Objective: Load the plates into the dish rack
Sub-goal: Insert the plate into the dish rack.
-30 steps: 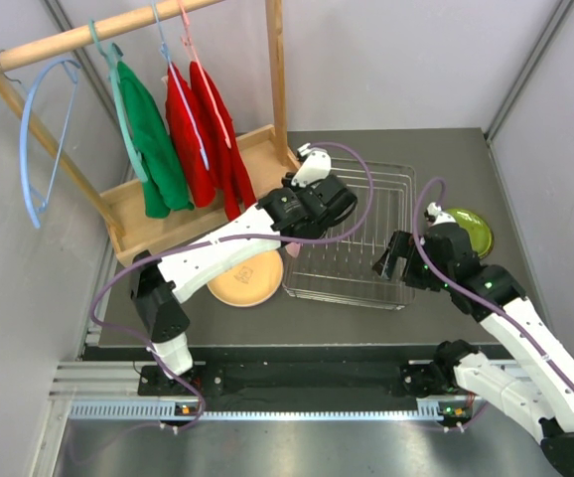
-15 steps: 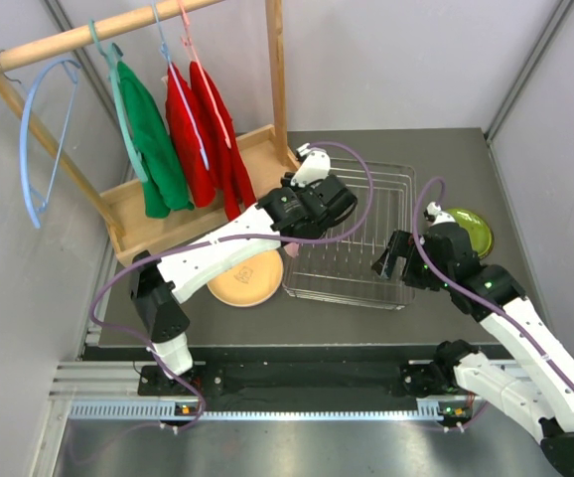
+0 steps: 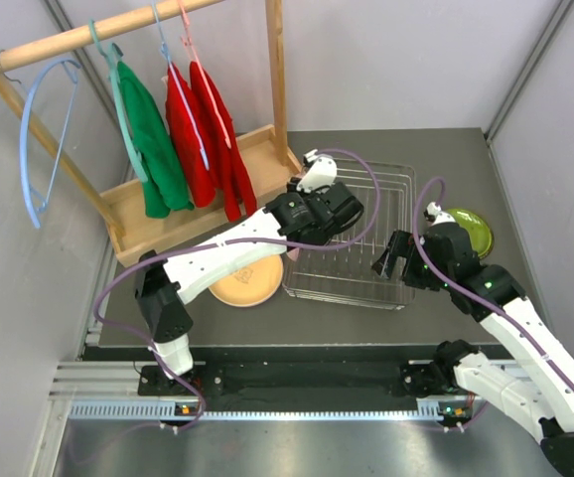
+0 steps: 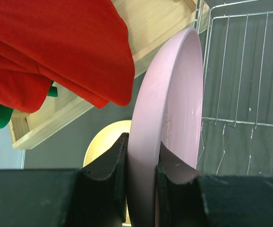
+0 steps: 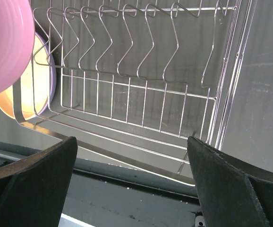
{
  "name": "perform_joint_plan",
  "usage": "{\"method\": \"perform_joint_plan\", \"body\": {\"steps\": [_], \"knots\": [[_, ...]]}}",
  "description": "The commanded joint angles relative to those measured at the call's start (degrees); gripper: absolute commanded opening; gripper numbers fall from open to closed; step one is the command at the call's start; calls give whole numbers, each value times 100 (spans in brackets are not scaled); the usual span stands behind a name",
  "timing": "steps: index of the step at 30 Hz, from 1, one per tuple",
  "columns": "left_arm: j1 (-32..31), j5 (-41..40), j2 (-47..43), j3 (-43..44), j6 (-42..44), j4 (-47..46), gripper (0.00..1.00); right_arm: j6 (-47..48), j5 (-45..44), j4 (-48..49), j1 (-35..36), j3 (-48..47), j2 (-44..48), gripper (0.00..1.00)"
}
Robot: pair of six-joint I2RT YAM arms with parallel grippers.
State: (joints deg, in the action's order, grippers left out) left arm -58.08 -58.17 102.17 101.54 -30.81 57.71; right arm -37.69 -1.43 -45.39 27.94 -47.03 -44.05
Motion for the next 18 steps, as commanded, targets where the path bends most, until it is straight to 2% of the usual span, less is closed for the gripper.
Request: {"method": "perform_joint_plan", "body": {"steps": [1,10,18], "knots": [[-71,-274,-39,-81,-145,109,0,-19,-33,162,-52,-105,37,99],[-71,-124,-119,-573,-610,-6,0,-36,-24,170,-43,-88,55,99],[-80,-167,-39,-653,-629,-102,0,-19,-59,100,-44,-79,116,99]]}}
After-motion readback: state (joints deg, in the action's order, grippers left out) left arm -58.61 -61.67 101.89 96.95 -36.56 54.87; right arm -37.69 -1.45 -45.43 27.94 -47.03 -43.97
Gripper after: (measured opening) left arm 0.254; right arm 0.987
